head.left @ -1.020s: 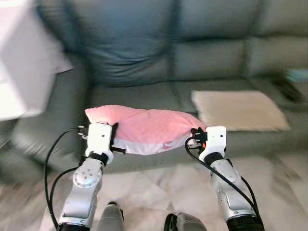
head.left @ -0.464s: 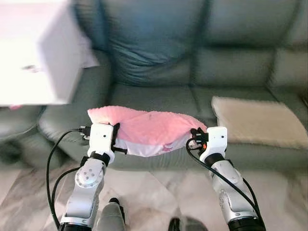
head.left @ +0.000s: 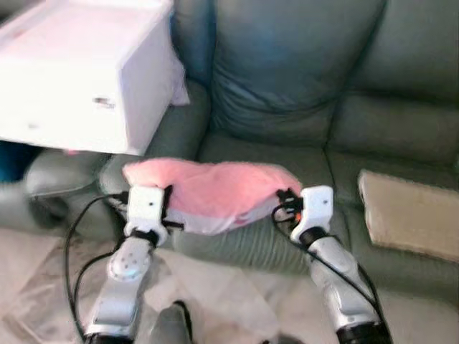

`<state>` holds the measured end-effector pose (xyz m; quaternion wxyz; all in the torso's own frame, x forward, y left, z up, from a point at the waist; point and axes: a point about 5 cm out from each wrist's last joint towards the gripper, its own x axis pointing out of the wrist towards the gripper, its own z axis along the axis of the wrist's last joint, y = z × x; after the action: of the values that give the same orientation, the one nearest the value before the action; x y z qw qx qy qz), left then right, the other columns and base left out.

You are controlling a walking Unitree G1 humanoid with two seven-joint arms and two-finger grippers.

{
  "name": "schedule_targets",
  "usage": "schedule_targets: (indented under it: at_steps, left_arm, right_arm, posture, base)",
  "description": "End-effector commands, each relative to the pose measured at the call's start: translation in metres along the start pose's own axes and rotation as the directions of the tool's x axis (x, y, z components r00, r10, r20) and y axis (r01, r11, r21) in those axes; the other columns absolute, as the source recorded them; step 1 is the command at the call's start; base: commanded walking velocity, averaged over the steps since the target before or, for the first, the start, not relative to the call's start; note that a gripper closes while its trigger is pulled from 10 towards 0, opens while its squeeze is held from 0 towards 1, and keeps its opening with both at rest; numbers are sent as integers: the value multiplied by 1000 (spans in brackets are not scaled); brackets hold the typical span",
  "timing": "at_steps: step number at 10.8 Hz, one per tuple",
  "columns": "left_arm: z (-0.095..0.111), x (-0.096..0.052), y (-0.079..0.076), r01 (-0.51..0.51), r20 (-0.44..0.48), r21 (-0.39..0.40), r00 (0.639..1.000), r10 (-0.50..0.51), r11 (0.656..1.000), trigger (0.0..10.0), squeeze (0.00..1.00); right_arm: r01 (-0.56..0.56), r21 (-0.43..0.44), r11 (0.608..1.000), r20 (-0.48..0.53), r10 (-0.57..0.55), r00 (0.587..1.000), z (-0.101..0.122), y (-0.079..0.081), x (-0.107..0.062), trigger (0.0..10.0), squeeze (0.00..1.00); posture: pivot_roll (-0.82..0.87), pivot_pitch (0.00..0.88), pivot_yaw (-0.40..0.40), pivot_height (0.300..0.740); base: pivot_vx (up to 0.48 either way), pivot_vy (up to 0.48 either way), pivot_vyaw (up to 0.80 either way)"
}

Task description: Move the pillow to the sofa

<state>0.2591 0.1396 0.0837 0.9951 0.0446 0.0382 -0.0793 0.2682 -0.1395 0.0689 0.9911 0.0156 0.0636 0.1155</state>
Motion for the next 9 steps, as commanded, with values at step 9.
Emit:
schedule_targets:
  at_steps: [9]
  left_arm:
    - [2, -1, -12, 98, 12, -7, 995, -98, 995, 10000, 0]
  right_arm:
    - [34, 10, 999, 5, -34, 999, 1, -3, 1, 10000, 0]
  posture:
    - [8, 113, -62, 740]
  base:
    - [164, 0, -107]
